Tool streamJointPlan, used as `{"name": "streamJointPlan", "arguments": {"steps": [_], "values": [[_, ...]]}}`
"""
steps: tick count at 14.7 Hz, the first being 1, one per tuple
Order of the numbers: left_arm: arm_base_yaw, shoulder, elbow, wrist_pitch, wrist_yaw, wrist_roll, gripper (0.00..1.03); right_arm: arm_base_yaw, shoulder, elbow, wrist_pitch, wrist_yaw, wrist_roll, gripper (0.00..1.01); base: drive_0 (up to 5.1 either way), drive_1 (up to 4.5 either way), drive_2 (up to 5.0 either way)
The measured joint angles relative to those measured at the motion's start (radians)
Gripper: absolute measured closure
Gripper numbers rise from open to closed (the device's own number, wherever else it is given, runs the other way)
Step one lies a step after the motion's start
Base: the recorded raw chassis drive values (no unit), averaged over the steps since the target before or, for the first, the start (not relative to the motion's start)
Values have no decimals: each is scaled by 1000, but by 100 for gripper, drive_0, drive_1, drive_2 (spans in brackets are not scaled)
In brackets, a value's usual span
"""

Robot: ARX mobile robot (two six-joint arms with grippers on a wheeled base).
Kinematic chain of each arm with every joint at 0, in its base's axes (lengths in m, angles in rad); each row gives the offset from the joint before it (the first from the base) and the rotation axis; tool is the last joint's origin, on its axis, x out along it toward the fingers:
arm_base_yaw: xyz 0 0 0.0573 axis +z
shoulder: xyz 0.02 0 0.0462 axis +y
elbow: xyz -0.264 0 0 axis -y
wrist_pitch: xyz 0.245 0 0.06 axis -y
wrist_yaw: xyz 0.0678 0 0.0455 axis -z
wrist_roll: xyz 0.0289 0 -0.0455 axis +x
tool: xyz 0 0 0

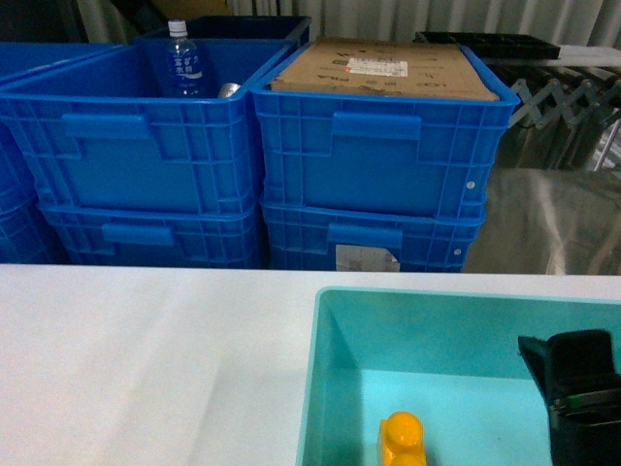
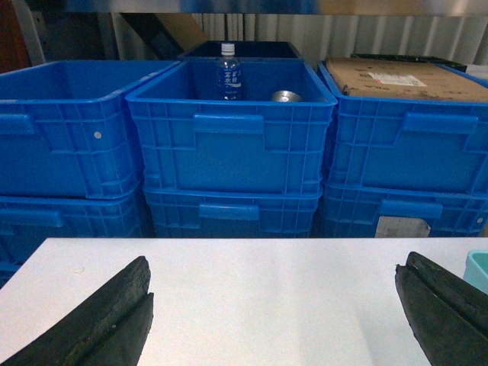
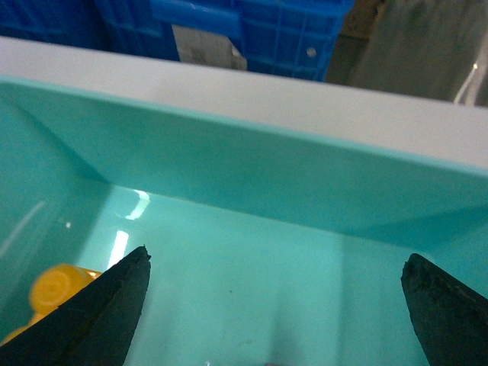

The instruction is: Pick red block from blue box to shelf

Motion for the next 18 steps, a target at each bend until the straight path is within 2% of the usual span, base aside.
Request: {"name": "streamJointPlan", "arguments": {"steps": [2,6,9,11,13,18], "values": [[0,0,0,0,0,0,5,25,168,5,68,71,38,3,0,0,0],[0,0,0,0,0,0,5,29,312,51,135,108,98,3,0,0,0],[0,0,0,0,0,0,5,16,384,67,159,127,109,3,0,0,0],[0,0,0,0,0,0,5,3,408,68,174,123,113,3,0,0,0],[0,0,0,0,0,0,5,-13,420,66,204,99,109,3,0,0,0],[0,0,0,0,0,0,5,-79,468,13,269,51,92,3,0,0,0]]}}
